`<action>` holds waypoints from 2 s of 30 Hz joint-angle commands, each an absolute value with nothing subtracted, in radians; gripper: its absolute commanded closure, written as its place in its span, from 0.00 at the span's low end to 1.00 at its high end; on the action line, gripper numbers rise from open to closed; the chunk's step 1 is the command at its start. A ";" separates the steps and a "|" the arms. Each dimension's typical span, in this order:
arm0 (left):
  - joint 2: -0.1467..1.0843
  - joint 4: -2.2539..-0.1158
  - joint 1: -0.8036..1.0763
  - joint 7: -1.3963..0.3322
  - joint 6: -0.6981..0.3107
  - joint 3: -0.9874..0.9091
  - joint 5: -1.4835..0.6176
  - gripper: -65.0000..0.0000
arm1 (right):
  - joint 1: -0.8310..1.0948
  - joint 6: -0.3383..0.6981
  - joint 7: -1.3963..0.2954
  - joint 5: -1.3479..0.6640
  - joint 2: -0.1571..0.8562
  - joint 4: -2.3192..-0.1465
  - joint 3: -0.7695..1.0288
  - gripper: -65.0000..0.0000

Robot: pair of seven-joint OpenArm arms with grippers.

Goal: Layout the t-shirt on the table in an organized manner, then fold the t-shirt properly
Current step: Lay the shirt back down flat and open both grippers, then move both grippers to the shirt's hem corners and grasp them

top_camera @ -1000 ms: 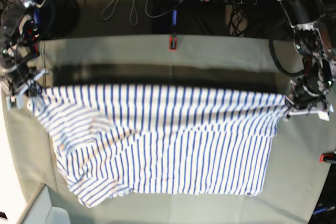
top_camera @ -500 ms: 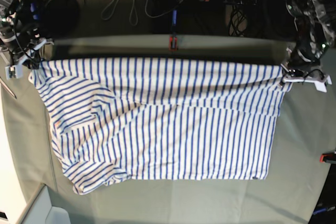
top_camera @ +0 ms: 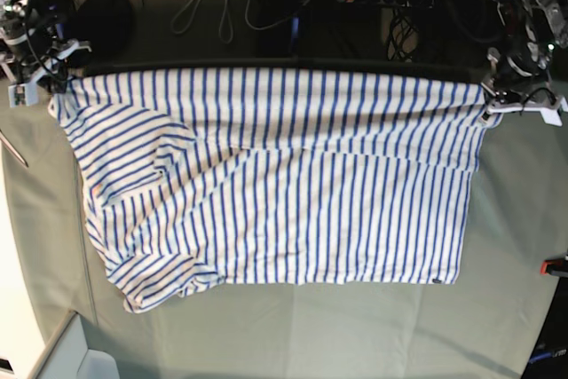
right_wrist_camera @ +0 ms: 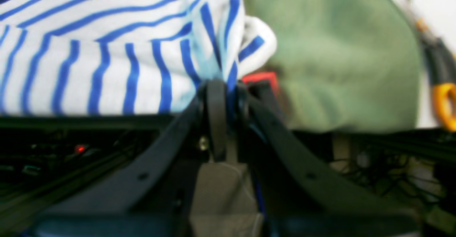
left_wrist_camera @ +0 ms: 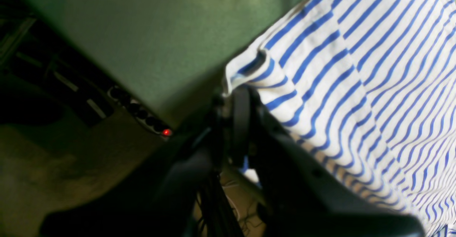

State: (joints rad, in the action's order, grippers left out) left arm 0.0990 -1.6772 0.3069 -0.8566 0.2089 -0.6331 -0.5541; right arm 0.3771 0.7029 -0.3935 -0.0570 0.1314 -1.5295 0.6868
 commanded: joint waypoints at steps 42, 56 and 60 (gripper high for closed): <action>0.110 -1.844 0.028 -0.835 0.217 -0.710 -0.556 0.15 | -0.407 0.698 -0.371 0.320 0.171 -1.118 0.611 0.41; 0.205 -1.299 -0.332 -0.776 0.216 -0.621 -0.544 0.09 | -0.676 0.698 -0.065 0.358 0.286 -0.447 0.610 0.41; 0.265 -1.099 -0.381 -0.585 0.216 -0.440 -0.544 0.09 | -0.659 0.691 -0.042 0.360 0.285 -0.400 0.610 0.41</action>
State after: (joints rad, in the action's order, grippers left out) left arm 0.2504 -1.0832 -0.3599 -0.5941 0.2195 -0.4362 -0.5415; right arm -0.6357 0.6941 -0.0654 0.3733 0.2687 -0.3893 0.6102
